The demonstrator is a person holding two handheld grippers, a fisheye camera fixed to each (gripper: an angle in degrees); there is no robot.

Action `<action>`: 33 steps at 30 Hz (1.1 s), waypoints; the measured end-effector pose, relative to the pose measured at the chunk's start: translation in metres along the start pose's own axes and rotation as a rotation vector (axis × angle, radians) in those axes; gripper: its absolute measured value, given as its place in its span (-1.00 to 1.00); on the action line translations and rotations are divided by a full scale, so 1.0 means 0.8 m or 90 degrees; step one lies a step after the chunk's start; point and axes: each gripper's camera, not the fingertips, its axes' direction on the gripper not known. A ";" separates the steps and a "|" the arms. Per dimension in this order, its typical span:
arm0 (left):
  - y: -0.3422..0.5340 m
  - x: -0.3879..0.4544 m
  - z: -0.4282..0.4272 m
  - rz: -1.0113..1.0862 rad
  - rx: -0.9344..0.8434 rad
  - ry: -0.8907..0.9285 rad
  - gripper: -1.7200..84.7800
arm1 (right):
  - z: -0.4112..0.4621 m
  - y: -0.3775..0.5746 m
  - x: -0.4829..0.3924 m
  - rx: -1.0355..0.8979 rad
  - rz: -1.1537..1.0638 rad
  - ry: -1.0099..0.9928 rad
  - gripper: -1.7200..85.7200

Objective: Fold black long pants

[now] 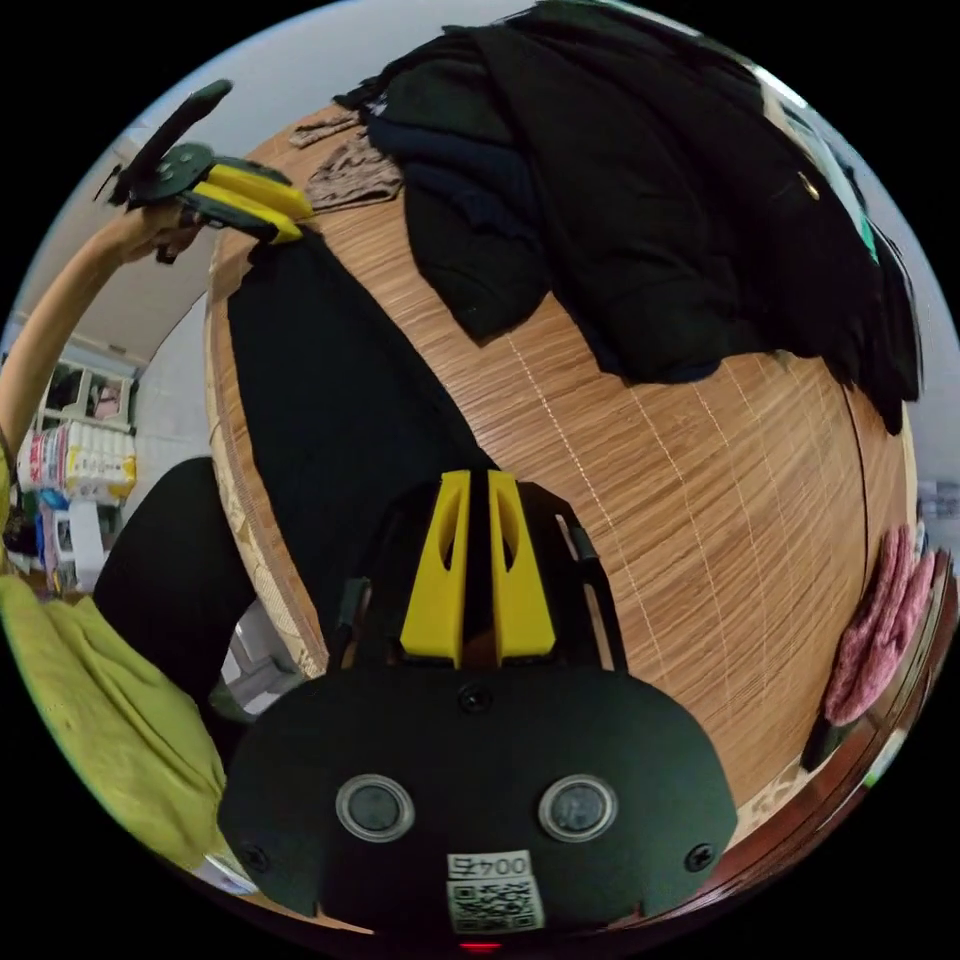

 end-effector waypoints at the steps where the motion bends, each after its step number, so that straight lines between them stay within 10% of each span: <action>1: 0.006 -0.010 -0.002 -0.032 0.018 0.013 -0.72 | -0.005 0.008 0.000 0.020 0.034 0.020 -0.79; 17: 0.113 -0.021 0.003 -0.126 0.092 0.077 -0.77 | -0.065 0.182 -0.073 0.169 0.210 -0.022 -0.82; 33: 0.171 0.113 0.048 0.046 0.170 -0.111 -0.91 | -0.053 0.265 -0.169 0.194 0.200 -0.040 -0.80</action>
